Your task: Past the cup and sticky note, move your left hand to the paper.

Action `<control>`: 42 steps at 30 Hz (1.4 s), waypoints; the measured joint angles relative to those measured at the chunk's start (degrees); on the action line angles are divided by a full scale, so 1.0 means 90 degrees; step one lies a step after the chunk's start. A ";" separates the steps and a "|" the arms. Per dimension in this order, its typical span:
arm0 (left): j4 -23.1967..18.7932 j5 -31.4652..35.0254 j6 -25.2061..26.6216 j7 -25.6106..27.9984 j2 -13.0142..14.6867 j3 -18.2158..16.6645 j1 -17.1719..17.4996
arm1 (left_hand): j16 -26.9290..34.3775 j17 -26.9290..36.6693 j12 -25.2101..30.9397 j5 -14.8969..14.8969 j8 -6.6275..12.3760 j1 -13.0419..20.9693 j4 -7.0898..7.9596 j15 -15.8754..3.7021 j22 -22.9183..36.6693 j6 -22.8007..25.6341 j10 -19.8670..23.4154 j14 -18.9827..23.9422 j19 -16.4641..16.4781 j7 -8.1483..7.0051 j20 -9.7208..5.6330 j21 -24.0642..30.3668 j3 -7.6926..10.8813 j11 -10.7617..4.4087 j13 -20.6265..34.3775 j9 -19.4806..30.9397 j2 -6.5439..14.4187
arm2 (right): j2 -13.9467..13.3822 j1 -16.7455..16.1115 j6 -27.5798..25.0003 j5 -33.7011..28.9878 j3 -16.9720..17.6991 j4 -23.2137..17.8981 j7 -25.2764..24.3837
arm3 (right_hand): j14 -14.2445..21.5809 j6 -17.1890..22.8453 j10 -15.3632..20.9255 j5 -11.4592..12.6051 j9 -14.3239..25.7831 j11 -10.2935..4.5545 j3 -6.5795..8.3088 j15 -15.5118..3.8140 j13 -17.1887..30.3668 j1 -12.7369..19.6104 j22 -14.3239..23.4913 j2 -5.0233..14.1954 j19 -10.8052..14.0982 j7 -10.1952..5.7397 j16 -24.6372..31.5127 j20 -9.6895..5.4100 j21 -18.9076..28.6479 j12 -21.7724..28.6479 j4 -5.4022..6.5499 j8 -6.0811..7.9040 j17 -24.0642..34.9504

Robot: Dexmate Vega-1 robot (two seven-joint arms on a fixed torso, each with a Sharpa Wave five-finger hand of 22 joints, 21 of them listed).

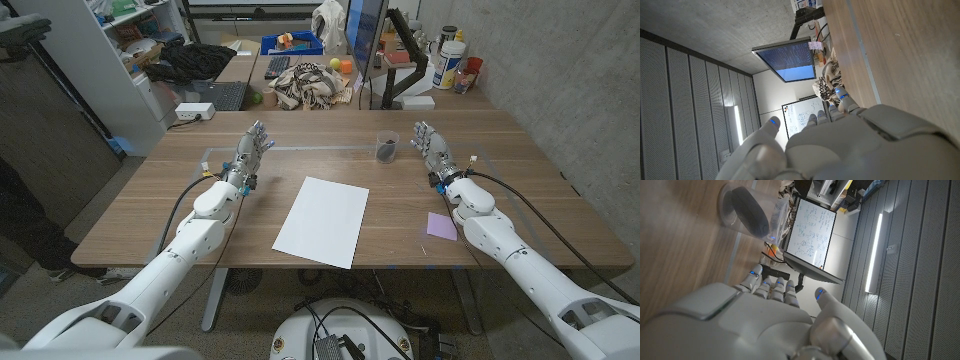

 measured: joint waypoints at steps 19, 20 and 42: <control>-0.0370 0.2168 0.0333 -0.0267 -0.0944 -0.1235 0.0294 | 0.0092 -0.0018 0.0069 0.0000 0.0118 0.0257 -0.0199 0.0037 -0.0018 -0.0028 -0.0014 -0.0016 -0.0031 -0.0715 0.0494 -0.0117 0.0068 -0.0110 -0.0001 -0.0001 0.0136 | 0.0970 -0.0192 -0.0490 -0.1205 0.1177 -0.0045 0.0769 | 0.0001 0.0000 0.0000 0.0000 -0.0001 0.0001 0.0000 0.0000 -0.0001 0.0000 -0.0001 0.0000 0.0001 0.0000 -0.0001 0.0001 0.0010 0.0000 0.0000 0.0000 -0.0001; -0.0381 0.2168 0.0333 -0.0267 -0.0962 -0.1261 0.0299 | 0.0092 -0.0018 0.0069 0.0000 0.0118 0.0279 -0.0215 0.0050 -0.0018 -0.0044 -0.0014 -0.0004 -0.0031 -0.0731 0.0494 -0.0117 0.0085 -0.0110 -0.0001 -0.0002 0.0158 | 0.0970 -0.0192 -0.0495 -0.1227 0.1177 -0.0045 0.0783 | 0.0001 -0.0001 0.0000 0.0000 -0.0001 0.0001 0.0000 0.0000 -0.0001 0.0000 -0.0001 0.0000 0.0001 0.0000 -0.0001 0.0000 0.0010 0.0000 0.0000 0.0000 -0.0001; -0.0758 0.4526 -0.0120 -0.0200 -0.1079 -0.1615 0.0371 | 0.0062 -0.0017 0.0114 0.0023 0.0118 0.0403 -0.0268 0.0049 -0.0017 -0.0043 -0.0014 -0.0003 -0.0031 -0.0867 0.0493 -0.0186 0.0138 -0.0109 -0.0002 -0.0002 0.0200 | 0.1613 -0.0156 -0.0614 -0.1956 0.1958 0.0024 0.1242 | 0.0001 -0.0025 0.0024 0.0000 -0.0002 0.0025 -0.0001 0.0000 -0.0002 0.0000 -0.0002 0.0000 0.0001 -0.0160 -0.0001 0.0001 -0.0027 -0.0001 -0.0001 0.0000 -0.0002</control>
